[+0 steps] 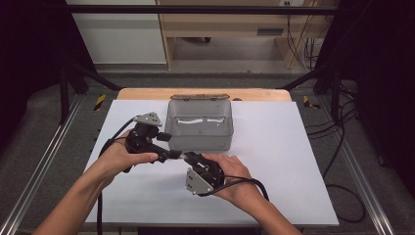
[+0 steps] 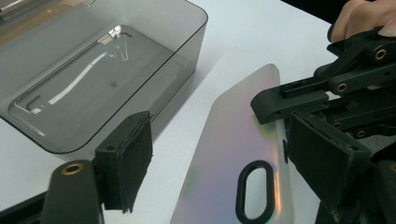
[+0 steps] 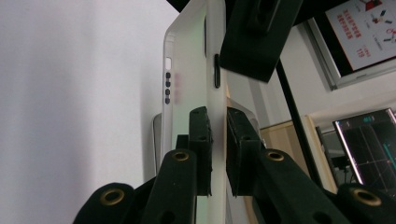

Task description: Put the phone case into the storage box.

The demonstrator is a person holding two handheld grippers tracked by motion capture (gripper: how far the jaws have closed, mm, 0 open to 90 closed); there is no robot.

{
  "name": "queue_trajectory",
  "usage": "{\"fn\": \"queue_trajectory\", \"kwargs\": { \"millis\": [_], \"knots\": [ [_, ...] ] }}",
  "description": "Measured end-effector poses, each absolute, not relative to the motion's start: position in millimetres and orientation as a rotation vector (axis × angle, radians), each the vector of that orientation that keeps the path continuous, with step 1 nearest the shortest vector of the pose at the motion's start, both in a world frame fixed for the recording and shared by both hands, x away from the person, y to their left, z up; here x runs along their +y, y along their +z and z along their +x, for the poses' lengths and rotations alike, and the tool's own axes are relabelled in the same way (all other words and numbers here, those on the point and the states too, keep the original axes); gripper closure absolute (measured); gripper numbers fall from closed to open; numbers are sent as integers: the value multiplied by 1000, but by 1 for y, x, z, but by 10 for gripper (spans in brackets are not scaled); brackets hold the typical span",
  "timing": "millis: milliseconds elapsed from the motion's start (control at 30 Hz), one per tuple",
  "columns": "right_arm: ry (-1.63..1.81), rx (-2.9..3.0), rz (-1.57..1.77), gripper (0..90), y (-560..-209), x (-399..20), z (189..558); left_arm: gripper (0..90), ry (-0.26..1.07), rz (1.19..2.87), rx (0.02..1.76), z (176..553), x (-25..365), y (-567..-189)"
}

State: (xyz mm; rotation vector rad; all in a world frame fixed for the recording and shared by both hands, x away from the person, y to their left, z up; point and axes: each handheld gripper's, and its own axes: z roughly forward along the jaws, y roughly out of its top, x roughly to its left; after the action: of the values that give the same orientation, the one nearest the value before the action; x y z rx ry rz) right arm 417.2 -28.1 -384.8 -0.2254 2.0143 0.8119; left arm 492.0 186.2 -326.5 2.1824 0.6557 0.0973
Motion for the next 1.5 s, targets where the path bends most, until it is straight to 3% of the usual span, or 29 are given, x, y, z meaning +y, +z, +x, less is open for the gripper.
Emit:
{"fn": "queue_trajectory", "kwargs": {
  "millis": [367,833,1500],
  "knots": [
    [951,2147,39,819,-382,-45,438,130,250,2012,675,489,199,-314],
    [1148,2260,416,818,-385,-70,462,97,375,1971,730,484,202,-321],
    [1312,2292,667,817,-389,-86,476,81,443,1919,785,479,202,-335]
  ]
}}
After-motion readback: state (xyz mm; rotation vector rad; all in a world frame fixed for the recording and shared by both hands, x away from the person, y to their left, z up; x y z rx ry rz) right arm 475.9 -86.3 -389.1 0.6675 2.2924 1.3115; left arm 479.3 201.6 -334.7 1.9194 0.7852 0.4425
